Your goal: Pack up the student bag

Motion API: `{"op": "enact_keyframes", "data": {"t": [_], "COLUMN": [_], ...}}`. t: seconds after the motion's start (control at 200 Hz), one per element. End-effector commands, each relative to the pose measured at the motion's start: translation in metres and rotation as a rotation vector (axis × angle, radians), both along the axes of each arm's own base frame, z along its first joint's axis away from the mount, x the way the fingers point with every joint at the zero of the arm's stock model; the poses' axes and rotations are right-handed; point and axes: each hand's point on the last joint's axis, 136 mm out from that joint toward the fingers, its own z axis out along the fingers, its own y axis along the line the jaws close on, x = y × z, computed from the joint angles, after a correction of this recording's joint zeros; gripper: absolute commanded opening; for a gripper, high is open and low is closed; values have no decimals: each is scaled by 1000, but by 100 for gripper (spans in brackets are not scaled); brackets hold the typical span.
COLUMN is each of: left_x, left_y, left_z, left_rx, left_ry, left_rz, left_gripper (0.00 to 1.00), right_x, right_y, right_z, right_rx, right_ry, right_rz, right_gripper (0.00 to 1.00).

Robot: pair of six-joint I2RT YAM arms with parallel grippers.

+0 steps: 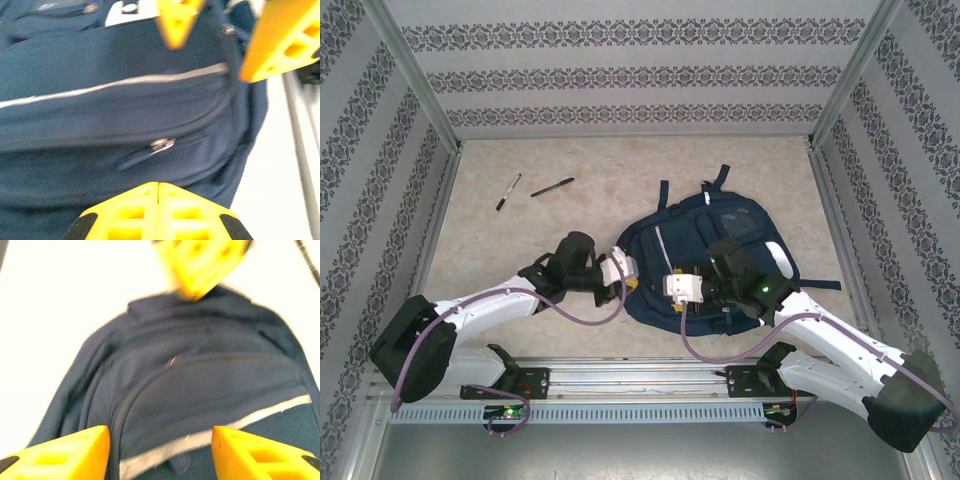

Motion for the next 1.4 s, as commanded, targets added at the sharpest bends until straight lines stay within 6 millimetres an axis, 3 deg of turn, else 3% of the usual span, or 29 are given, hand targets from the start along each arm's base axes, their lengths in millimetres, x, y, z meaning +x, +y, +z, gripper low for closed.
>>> {"op": "enact_keyframes", "data": {"t": [0.0, 0.025, 0.07, 0.105, 0.295, 0.605, 0.68, 0.769, 0.844, 0.889, 1.149, 1.284, 1.399], "left_x": [-13, -14, -12, -10, -3, 6, 7, 11, 13, 14, 17, 18, 26], "left_y": [-16, -15, -13, -11, -7, -14, -16, -16, -17, -18, -25, -30, -37], "left_z": [12, 11, 7, 4, -6, -13, -14, -13, -10, -7, 11, 8, 12], "left_rx": [-76, -69, -44, -23, 59, 76, 78, 74, 55, 34, -35, -11, -33], "left_ry": [-4, -7, -19, -29, -129, -154, -152, -154, -152, -146, -156, -126, -125], "left_rz": [-61, -65, -51, -44, -75, -124, -135, -140, -145, -149, -220, -271, -255], "left_gripper": [9, 14, 37, 42, 46, 47, 47, 48, 47, 48, 52, 51, 51], "right_x": [-1, 2, 5, 8, 22, 4, 12, 22, 19, 16, -1, 0, -1], "right_y": [23, 22, 19, 16, 18, 14, 6, -3, -9, -11, -4, -5, -7], "right_z": [29, 26, 17, 10, -6, -50, -54, -56, -59, -58, -14, 10, 15], "right_rx": [135, 117, 83, 56, 32, -172, -222, -278, -332, -351, -208, -113, -79], "right_ry": [50, 37, 23, 16, 12, 41, -2, -55, -81, -96, -284, -335, -317], "right_rz": [-30, -46, -64, -73, -142, -67, -91, -124, -74, -45, 159, 151, 139], "right_gripper": [57, 57, 57, 57, 57, 56, 45, 23, 7, 0, 0, 0, 0]}}
